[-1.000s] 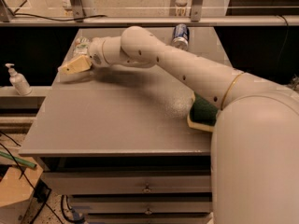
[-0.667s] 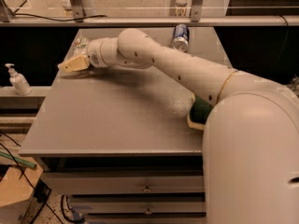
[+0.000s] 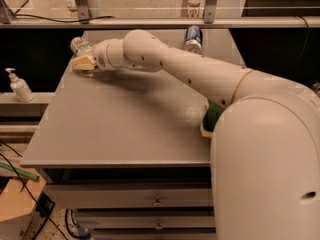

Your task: Pick 7up can

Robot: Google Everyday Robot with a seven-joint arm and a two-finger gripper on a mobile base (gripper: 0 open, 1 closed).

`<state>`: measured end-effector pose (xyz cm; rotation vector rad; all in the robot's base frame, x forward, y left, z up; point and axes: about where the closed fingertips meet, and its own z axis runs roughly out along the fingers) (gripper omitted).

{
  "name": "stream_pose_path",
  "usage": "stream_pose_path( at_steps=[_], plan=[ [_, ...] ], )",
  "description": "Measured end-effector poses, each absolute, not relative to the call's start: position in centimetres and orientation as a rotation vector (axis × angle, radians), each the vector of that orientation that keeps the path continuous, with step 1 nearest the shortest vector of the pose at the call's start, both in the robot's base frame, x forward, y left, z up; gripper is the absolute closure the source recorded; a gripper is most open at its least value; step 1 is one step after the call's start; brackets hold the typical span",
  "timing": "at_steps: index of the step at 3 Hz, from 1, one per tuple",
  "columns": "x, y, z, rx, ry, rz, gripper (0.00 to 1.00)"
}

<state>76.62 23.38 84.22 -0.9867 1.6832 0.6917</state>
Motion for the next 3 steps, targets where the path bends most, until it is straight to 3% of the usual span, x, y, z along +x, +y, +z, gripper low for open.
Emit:
stream_pose_path(
  at_steps=[2,3],
  plan=[
    [76.4,21.4,87.4,-1.038,1.636,0.593,0.96],
    [75.9,20.0,90.4,-1.110,1.561,0.582,1.00]
  ],
)
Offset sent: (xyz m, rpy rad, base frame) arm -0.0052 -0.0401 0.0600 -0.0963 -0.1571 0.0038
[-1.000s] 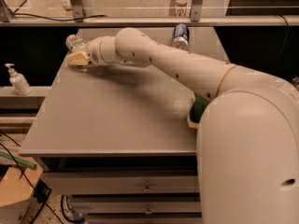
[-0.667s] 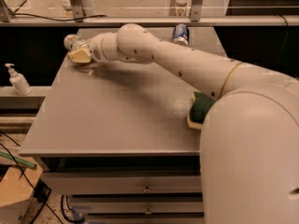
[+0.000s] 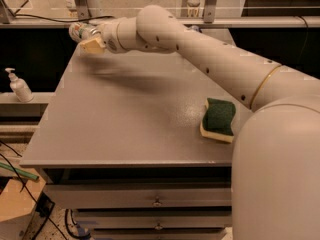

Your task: Pick 7up can

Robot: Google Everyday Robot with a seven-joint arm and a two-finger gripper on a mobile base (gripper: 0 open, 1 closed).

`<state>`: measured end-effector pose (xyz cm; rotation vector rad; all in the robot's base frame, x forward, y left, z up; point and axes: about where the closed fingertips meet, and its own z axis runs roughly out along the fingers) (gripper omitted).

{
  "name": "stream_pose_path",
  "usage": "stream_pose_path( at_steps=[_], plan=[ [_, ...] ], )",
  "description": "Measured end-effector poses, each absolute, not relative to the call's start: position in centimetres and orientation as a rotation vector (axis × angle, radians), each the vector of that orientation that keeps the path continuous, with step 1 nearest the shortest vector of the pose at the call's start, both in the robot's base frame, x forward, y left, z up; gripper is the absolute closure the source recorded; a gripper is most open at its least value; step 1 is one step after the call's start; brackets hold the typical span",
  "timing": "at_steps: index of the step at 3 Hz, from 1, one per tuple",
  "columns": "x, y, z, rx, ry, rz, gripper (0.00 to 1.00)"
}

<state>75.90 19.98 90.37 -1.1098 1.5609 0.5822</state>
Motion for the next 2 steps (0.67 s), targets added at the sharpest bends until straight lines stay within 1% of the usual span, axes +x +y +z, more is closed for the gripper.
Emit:
stream_pose_path(
  at_steps=[2],
  plan=[
    [73.5,15.6,101.0,-1.295,1.293,0.510,1.00]
  ],
)
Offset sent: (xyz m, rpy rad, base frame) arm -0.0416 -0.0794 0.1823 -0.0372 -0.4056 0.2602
